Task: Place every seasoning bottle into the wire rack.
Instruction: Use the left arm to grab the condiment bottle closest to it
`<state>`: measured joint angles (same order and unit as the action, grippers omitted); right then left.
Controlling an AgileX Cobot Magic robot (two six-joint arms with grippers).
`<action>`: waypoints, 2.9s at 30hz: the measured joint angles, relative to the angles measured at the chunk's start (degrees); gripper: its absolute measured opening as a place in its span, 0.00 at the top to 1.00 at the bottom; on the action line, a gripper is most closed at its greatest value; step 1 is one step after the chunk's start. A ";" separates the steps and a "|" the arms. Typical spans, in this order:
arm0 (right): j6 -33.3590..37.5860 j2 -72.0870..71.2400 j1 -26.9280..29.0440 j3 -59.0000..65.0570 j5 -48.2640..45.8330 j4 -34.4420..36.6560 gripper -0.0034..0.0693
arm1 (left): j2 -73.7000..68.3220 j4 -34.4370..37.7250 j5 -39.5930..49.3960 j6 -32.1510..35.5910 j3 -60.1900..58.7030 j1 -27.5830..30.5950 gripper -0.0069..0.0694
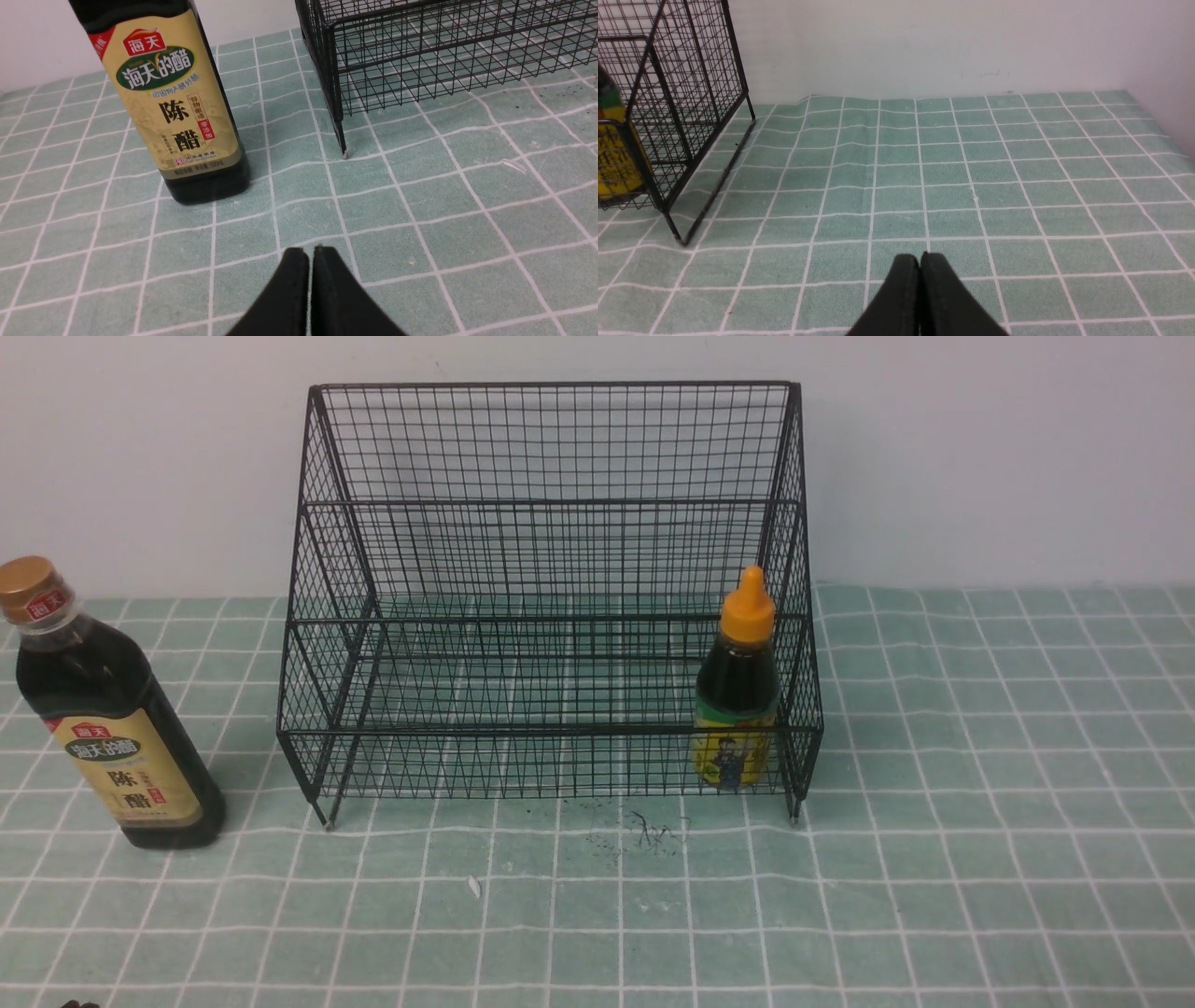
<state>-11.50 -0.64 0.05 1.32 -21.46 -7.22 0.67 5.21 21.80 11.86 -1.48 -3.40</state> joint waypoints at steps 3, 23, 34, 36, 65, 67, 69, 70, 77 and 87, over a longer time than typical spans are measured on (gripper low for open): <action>0.00 0.00 0.00 0.00 0.00 0.00 0.97 | 0.00 -0.11 0.00 0.00 0.00 0.00 0.92; 0.00 0.00 0.00 0.00 -0.06 0.00 0.97 | -0.27 23.62 -43.80 -6.81 0.38 0.00 0.92; 0.00 0.00 0.00 0.00 -0.16 0.00 0.97 | -27.86 29.63 -45.67 18.59 19.51 0.00 0.84; 0.00 0.00 0.00 0.00 -0.16 0.00 0.97 | -32.70 32.77 -44.79 21.91 22.63 0.00 0.79; 0.00 0.00 0.00 0.00 -0.16 0.00 0.97 | -75.17 77.50 -38.34 56.14 48.45 7.42 0.32; 0.00 0.00 0.00 0.00 -0.16 0.00 0.97 | -75.94 77.50 -37.92 56.14 48.45 7.42 0.32; 0.00 0.00 0.00 0.00 -0.16 0.00 0.97 | -76.58 77.52 -37.65 56.14 48.45 7.42 0.32; 0.00 0.00 0.00 0.00 -0.16 0.00 0.97 | -76.85 77.52 -37.65 56.14 48.45 7.42 0.32; 0.00 0.00 0.00 0.00 -0.16 0.00 0.97 | -80.05 77.52 -37.60 57.18 48.56 7.42 0.32; 0.00 0.00 0.00 0.00 -0.16 -0.05 0.97 | -80.65 77.89 -36.02 59.23 48.88 7.42 0.51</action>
<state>-11.50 -0.64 0.05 1.32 -21.61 -7.28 -79.99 83.10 -14.23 71.09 47.40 4.02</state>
